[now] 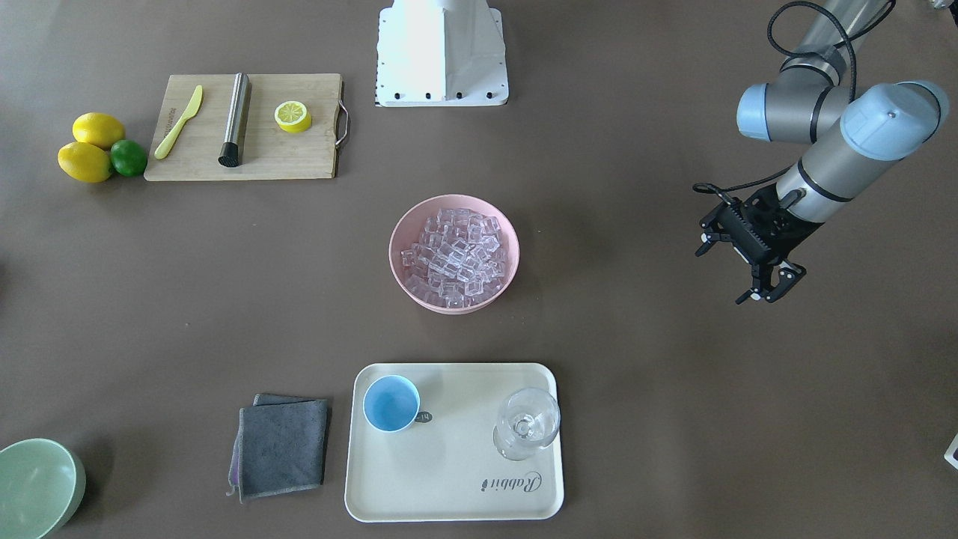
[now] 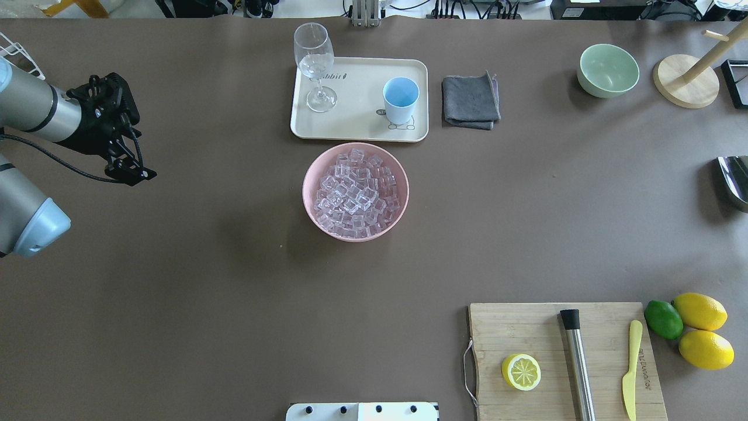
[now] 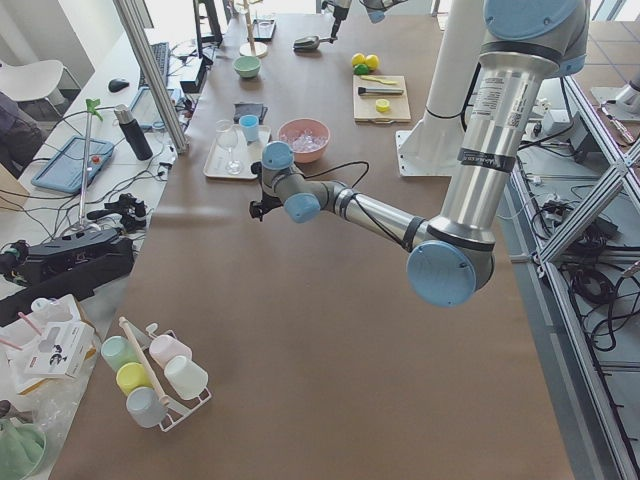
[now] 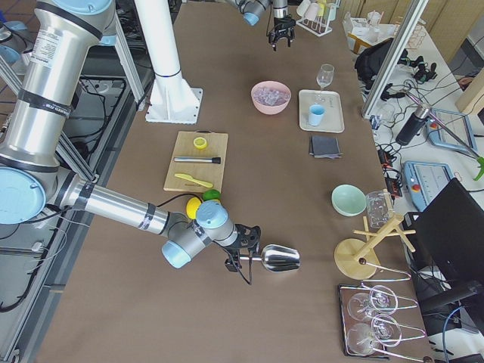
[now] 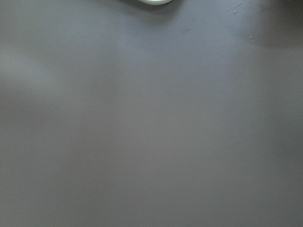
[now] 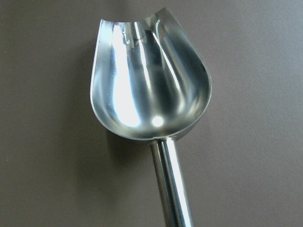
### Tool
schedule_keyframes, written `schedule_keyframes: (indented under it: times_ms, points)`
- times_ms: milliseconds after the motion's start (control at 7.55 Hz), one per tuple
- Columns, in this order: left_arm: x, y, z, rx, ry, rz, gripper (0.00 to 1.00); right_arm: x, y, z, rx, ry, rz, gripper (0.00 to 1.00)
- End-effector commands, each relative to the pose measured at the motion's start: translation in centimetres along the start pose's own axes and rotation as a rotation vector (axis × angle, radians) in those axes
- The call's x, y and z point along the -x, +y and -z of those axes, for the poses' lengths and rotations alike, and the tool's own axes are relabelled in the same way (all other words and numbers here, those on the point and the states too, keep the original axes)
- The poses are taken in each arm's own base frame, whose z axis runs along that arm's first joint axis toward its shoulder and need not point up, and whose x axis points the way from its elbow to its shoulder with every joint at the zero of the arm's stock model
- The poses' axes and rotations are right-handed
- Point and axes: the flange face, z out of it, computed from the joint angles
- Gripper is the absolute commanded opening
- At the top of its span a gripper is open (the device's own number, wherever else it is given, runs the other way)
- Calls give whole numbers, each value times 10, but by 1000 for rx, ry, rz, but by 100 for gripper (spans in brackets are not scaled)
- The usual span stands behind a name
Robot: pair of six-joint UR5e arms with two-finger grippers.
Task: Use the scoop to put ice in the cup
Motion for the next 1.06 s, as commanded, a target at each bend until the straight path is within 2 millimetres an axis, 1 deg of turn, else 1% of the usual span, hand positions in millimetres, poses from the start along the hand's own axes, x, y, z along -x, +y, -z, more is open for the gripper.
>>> schedule_keyframes:
  times_ms: [0, 132, 265, 397, 530, 662, 795, 927]
  points:
    - [-60, -64, -25, -84, 90, -133, 99, -4, 4, -7, 7, 19, 8, 81]
    - [-80, -77, -35, -97, 116, -173, 99, -8, 5, -9, 9, 26, 4, 73]
    - [-93, -85, -45, -105, 129, -277, 99, -7, 5, -10, 10, 24, 6, 53]
    - [-98, -103, -58, -106, 141, -332, 99, -6, 5, -10, 12, 23, 7, 1]
    - [-104, -118, -68, -109, 160, -346, 99, -6, 5, -10, 12, 22, 9, 0]
    - [-106, -131, -71, -114, 162, -369, 99, -5, 3, -9, 15, 16, 59, 0]
    - [-102, -136, -80, -107, 163, -415, 99, 3, 2, -5, 24, -11, 99, 0]
    - [-100, -145, -86, -106, 163, -459, 99, 22, -2, 6, 53, -76, 114, 0]
